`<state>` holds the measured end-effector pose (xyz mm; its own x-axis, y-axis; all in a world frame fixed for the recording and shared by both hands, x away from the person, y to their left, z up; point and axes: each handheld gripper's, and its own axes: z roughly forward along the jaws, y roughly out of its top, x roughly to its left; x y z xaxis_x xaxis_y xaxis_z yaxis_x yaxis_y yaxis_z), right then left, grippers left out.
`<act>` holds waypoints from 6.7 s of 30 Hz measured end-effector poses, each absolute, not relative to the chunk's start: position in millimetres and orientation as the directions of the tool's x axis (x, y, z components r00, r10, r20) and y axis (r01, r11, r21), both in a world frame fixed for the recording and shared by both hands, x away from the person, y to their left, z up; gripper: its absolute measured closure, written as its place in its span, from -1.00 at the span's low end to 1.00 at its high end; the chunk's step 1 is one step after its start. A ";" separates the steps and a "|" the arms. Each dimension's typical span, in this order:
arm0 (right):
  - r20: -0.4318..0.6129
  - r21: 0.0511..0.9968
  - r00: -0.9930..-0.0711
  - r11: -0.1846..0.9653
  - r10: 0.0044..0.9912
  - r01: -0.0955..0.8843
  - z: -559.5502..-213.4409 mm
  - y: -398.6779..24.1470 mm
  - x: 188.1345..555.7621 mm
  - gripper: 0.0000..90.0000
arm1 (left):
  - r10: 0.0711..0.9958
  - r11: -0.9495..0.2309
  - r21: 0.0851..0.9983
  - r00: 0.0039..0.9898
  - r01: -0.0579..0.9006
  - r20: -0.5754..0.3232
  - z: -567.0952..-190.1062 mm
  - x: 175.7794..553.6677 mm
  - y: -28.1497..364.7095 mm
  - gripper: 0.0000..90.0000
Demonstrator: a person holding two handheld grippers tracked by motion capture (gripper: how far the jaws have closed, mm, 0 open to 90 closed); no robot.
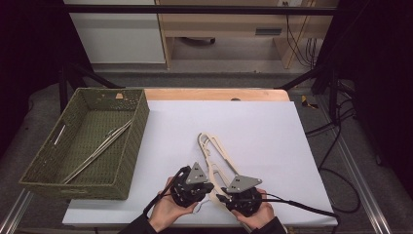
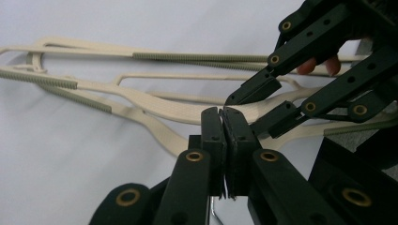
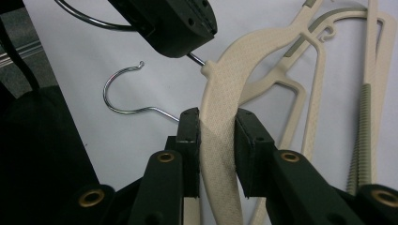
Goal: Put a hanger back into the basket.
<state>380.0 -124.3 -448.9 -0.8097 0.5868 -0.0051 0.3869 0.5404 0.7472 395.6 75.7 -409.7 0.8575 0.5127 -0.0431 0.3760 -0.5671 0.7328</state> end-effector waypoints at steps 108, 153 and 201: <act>-0.004 0.872 -0.858 0.422 0.514 0.249 -389.4 -141.1 388.1 0.05 | 0.329 -0.620 0.761 0.944 0.192 0.030 -382.6 390.7 113.9 0.92; 0.109 0.927 -0.627 0.149 0.771 0.344 -398.9 -238.8 393.7 -0.95 | 0.593 -0.407 0.904 0.791 0.131 0.152 -246.8 412.9 216.7 0.92; 0.102 0.921 -0.639 0.171 0.762 0.350 -401.6 -236.2 394.4 -0.95 | 0.784 -0.485 0.824 0.562 0.293 0.262 -278.2 478.7 399.1 0.92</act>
<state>394.4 -236.2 -401.6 -0.6390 0.7624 0.1017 0.3502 0.1707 0.9210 478.7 399.1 -278.2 0.5621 0.7845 0.2620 0.2929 -0.4851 0.8239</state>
